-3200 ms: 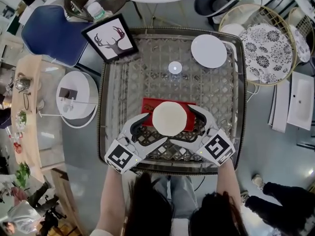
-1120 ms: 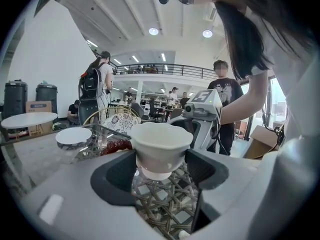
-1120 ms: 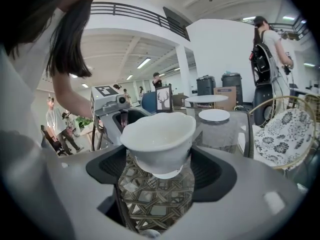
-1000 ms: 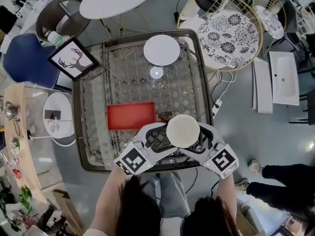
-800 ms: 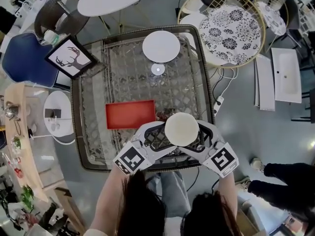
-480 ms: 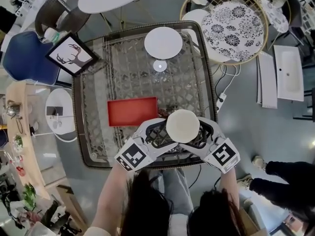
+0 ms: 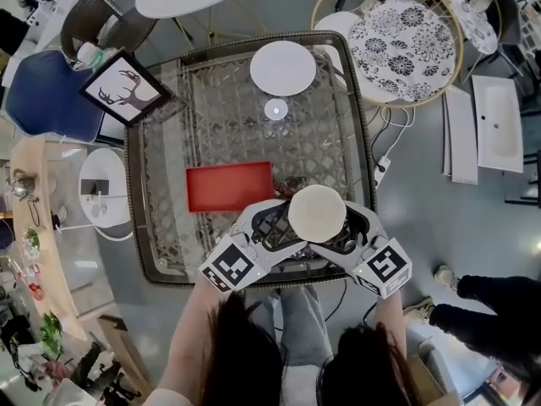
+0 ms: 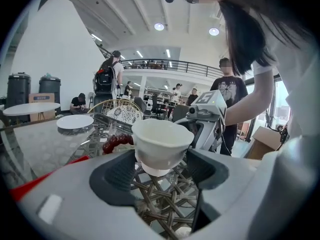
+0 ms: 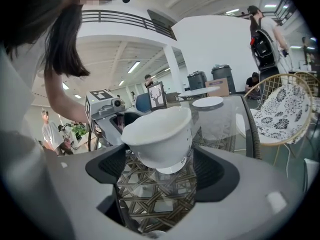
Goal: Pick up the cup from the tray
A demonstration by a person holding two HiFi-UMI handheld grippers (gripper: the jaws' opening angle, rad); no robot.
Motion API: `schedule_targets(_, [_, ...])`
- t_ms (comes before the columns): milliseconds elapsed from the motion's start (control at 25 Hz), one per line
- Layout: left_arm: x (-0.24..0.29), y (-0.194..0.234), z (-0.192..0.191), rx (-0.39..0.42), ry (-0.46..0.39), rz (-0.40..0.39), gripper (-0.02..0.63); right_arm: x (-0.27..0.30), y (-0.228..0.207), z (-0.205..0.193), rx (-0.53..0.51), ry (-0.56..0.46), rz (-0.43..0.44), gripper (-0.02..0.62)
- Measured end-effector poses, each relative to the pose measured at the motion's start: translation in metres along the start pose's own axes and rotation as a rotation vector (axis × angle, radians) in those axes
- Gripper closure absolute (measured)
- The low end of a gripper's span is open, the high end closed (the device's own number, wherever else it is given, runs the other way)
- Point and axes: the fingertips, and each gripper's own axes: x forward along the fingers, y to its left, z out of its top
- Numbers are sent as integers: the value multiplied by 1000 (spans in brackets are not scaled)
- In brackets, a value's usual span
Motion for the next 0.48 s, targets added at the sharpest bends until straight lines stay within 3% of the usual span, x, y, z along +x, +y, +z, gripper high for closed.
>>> schedule_targets(160, [-7,-1,-10,20,50,15,287,-4,-1,-2,30,12,-14,102])
schedule_targets(280, [-18,-7,-20,4,84,31,287,-17,0,-4,65,-11,-31,94])
schedule_targets(480, [-40,-5,-13,-106,15,123,287,-28,17,2,95,-17,-45,94])
